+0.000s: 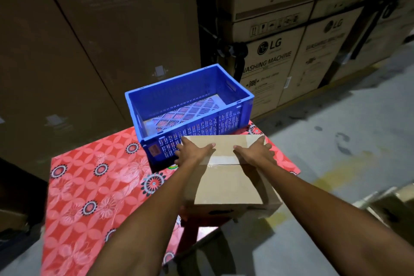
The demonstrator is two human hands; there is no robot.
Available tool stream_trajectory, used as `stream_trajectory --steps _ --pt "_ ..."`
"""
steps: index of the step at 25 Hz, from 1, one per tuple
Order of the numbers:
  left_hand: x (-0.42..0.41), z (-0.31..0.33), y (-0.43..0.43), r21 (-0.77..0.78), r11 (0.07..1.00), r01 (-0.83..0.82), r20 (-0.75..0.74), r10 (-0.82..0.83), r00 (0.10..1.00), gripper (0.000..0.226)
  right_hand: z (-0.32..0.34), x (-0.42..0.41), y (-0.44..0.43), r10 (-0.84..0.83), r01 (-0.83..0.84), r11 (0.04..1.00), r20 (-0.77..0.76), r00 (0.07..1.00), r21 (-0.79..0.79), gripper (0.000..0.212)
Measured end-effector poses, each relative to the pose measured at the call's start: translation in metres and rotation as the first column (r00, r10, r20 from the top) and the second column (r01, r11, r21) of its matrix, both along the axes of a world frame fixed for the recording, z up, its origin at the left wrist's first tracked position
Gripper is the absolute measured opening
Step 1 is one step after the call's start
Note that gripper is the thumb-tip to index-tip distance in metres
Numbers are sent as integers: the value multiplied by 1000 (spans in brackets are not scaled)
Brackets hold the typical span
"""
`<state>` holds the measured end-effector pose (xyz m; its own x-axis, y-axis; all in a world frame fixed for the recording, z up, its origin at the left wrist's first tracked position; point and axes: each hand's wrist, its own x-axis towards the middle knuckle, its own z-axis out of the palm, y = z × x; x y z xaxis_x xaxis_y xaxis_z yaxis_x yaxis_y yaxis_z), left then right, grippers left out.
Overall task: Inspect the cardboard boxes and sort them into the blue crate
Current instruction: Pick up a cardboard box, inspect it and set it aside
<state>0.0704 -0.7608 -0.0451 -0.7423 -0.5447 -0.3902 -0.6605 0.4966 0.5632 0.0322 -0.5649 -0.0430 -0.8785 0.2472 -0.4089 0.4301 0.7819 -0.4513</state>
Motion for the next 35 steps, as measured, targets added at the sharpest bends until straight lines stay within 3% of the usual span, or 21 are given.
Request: stream_trajectory --steps 4,9,12,16,21,27,30,35 --pt "-12 -13 -5 -32 998 51 143 -46 989 140 -11 -4 -13 -13 6 991 51 999 135 125" --pt "-10 -14 -4 -111 989 103 135 -88 987 137 -16 -6 -16 -21 12 983 47 999 183 127" --pt "-6 -14 -8 -81 987 137 126 -127 984 131 -19 4 -12 -35 34 989 5 999 141 121" --pt "1 -10 -16 90 989 115 -12 -114 993 124 -1 12 2 -191 184 978 -70 979 -99 103" --pt "4 22 -9 171 983 71 -225 -31 974 122 41 38 18 -329 299 942 -241 913 -152 90" --pt "30 37 -3 293 953 79 -541 97 835 74 60 82 31 -456 319 881 -442 772 -350 61" --pt "51 18 -5 351 929 116 -593 125 795 59 41 111 26 -526 347 839 -461 715 -419 60" --pt "72 -7 -14 319 934 162 -571 53 819 62 8 151 16 -586 387 800 -463 665 -458 58"
